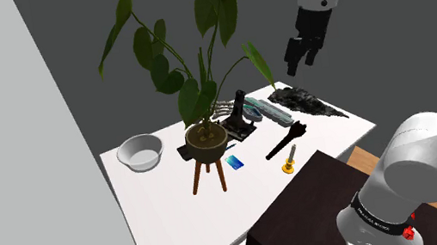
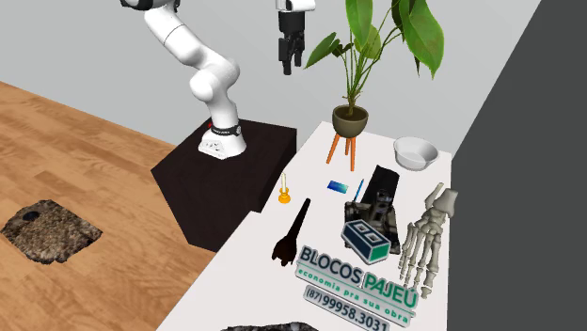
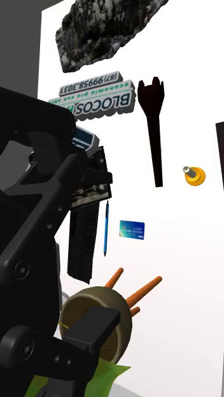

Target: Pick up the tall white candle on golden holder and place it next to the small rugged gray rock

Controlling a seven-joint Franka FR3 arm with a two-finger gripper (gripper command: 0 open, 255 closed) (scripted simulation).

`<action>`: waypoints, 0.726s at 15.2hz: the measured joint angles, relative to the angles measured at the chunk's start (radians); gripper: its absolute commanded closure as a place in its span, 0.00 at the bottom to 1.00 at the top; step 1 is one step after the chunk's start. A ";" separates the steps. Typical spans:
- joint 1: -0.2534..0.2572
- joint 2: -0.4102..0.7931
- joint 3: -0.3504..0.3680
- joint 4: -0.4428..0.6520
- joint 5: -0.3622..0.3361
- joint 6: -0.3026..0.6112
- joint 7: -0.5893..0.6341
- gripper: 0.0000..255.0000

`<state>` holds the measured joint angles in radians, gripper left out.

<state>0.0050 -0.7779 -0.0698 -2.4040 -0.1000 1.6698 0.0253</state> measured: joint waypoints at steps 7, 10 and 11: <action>-0.007 -0.021 -0.059 -0.170 -0.036 0.144 -0.075 0.00; -0.014 -0.012 -0.100 -0.256 -0.063 0.235 -0.122 0.00; -0.016 -0.001 -0.113 -0.277 -0.071 0.266 -0.137 0.00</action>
<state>-0.0106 -0.7790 -0.1824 -2.6807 -0.1713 1.9356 -0.1121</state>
